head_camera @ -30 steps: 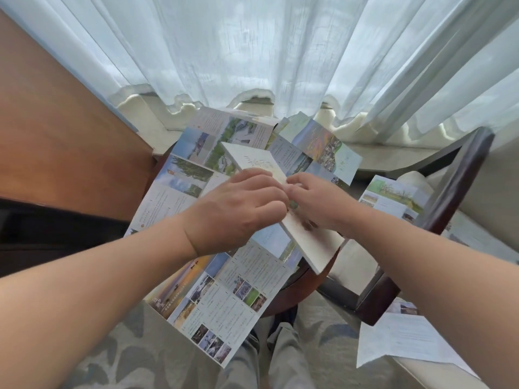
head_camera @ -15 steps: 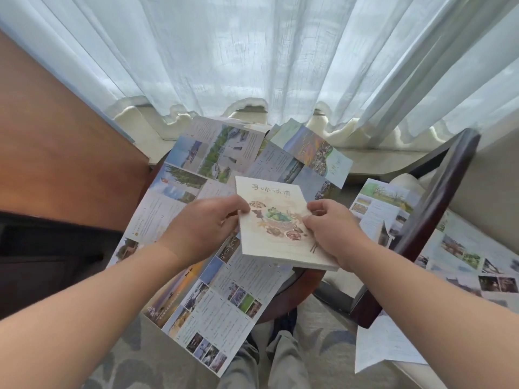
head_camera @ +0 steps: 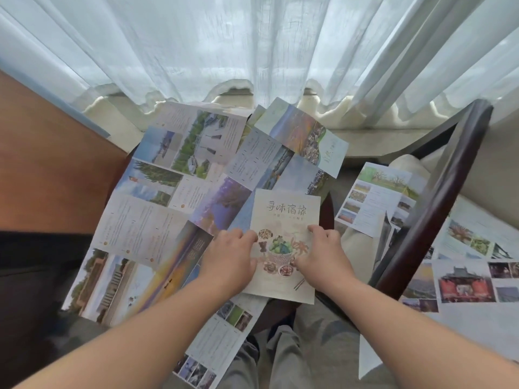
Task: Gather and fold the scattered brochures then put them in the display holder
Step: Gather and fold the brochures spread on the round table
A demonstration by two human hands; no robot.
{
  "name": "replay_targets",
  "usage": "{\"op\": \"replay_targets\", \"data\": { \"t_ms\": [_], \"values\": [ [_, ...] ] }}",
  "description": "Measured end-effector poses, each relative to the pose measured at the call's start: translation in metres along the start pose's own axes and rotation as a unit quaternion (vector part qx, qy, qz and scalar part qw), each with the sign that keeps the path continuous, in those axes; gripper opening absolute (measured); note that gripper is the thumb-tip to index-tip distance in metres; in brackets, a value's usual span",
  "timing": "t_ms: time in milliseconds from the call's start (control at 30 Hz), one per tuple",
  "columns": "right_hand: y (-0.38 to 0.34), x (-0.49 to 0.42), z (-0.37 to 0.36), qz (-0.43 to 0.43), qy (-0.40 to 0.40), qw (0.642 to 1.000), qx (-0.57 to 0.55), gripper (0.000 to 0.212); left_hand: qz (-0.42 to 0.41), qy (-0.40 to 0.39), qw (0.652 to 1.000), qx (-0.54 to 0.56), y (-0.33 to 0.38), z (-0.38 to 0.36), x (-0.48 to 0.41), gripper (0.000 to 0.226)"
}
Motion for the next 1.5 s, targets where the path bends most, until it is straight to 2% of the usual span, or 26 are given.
{"op": "replay_targets", "data": {
  "t_ms": [67,167,267,333,433,533,667,833,967,1167,1267,1333,1433,1500],
  "values": [
    [-0.003,-0.004,0.001,0.028,0.014,0.998,0.055,0.064,-0.020,0.028,0.998,-0.057,0.001,0.001,-0.003,0.041],
    [-0.012,-0.012,0.005,0.091,0.045,0.980,0.171,0.079,-0.085,0.041,0.994,-0.062,0.013,0.000,-0.011,0.050],
    [-0.016,-0.020,0.000,0.134,0.033,0.951,0.277,0.094,-0.143,-0.020,0.985,-0.094,0.028,-0.020,-0.015,0.062],
    [-0.014,-0.022,-0.010,0.146,-0.006,0.943,0.299,0.103,-0.135,-0.065,0.982,-0.114,0.028,-0.033,-0.016,0.067],
    [-0.009,-0.020,-0.018,0.140,-0.025,0.942,0.303,0.110,-0.125,-0.067,0.985,-0.097,0.026,-0.032,-0.017,0.057],
    [-0.016,-0.019,-0.019,0.135,-0.012,0.945,0.298,0.104,-0.111,-0.001,0.991,-0.075,0.011,-0.002,-0.016,0.038],
    [-0.039,-0.015,-0.023,0.196,-0.008,0.942,0.272,0.088,0.026,0.086,0.996,-0.028,-0.049,0.044,-0.011,0.031],
    [-0.070,0.004,-0.049,0.271,-0.038,0.926,0.261,0.086,0.139,0.083,0.987,-0.008,-0.095,0.054,0.001,0.040],
    [-0.077,0.009,-0.065,0.268,-0.068,0.923,0.269,0.089,0.150,0.076,0.986,0.001,-0.097,0.051,0.003,0.041],
    [-0.077,0.008,-0.066,0.252,-0.068,0.928,0.264,0.085,0.157,0.092,0.983,0.030,-0.100,0.050,0.010,0.041],
    [-0.079,0.009,-0.066,0.247,-0.063,0.932,0.260,0.083,0.181,0.088,0.978,0.057,-0.111,0.049,0.018,0.026],
    [-0.081,0.011,-0.065,0.243,-0.061,0.934,0.255,0.082,0.197,0.083,0.971,0.106,-0.117,0.049,0.021,0.016],
    [-0.090,0.018,-0.063,0.243,-0.062,0.939,0.235,0.084,0.200,0.063,0.955,0.209,-0.116,0.054,0.021,0.021],
    [-0.102,0.026,-0.062,0.252,-0.065,0.941,0.215,0.089,0.172,0.067,0.949,0.254,-0.105,0.066,0.022,0.021]
  ]
}}
Point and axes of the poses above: each hand's wrist, its own x-axis away from the middle knuckle, its own z-axis out of the back of the hand, y = z × x, the point moved 7 cm from there along -x, towards the middle knuckle, and after that the axes turned 8 degrees about x, right-handed, at the moved point
